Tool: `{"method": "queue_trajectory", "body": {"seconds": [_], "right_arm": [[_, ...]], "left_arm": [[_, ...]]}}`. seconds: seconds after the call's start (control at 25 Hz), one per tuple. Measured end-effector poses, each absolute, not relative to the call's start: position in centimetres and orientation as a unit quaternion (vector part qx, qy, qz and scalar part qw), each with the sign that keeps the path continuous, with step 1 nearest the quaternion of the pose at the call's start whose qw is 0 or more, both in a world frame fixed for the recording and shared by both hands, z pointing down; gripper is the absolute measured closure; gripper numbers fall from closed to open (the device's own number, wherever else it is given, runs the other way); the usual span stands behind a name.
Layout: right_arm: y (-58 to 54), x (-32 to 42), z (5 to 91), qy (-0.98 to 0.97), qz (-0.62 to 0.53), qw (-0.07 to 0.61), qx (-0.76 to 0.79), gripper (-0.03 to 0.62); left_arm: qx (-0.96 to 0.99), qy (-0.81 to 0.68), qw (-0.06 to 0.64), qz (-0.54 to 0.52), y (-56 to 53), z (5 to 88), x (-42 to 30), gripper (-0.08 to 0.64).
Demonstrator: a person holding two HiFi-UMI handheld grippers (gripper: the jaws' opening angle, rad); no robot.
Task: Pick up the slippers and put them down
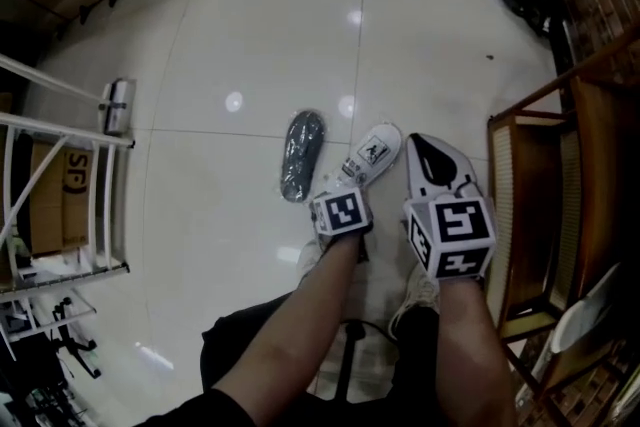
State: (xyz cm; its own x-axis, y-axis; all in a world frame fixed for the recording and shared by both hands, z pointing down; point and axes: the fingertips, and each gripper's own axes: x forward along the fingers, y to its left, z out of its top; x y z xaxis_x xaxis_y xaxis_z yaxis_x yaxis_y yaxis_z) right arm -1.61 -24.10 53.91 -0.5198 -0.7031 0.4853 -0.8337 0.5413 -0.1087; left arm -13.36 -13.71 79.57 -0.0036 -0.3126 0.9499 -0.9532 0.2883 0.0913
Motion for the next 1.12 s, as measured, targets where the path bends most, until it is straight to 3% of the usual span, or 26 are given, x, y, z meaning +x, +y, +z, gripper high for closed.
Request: {"method": "queue_trajectory", "body": {"seconds": [0.32,0.6,0.84,1.12], "right_arm": [[-23.9,-2.0,47.6,-0.866,0.106,0.162,0.462,0.581],[-20.1,-4.2,41.4,-0.881,0.044,0.140,0.450,0.581],[-17.6,-3.7,39.7,-0.878,0.040,0.125,0.459,0.581],[-17.6,-1.2,40.2,-0.858,0.044,0.117,0.499,0.581]], "left_arm": [[0.637,-0.622,0.327,0.316,-21.0,64.8,-15.6,0.196],[0.725,-0.610,0.238,0.214,-20.1,51.5,-16.3,0.198],[0.743,-0.625,0.194,0.144,-17.3,46.4,-16.7,0.203],[0.744,-0.645,0.159,0.069,-16.2,43.8,-17.8,0.315]]}}
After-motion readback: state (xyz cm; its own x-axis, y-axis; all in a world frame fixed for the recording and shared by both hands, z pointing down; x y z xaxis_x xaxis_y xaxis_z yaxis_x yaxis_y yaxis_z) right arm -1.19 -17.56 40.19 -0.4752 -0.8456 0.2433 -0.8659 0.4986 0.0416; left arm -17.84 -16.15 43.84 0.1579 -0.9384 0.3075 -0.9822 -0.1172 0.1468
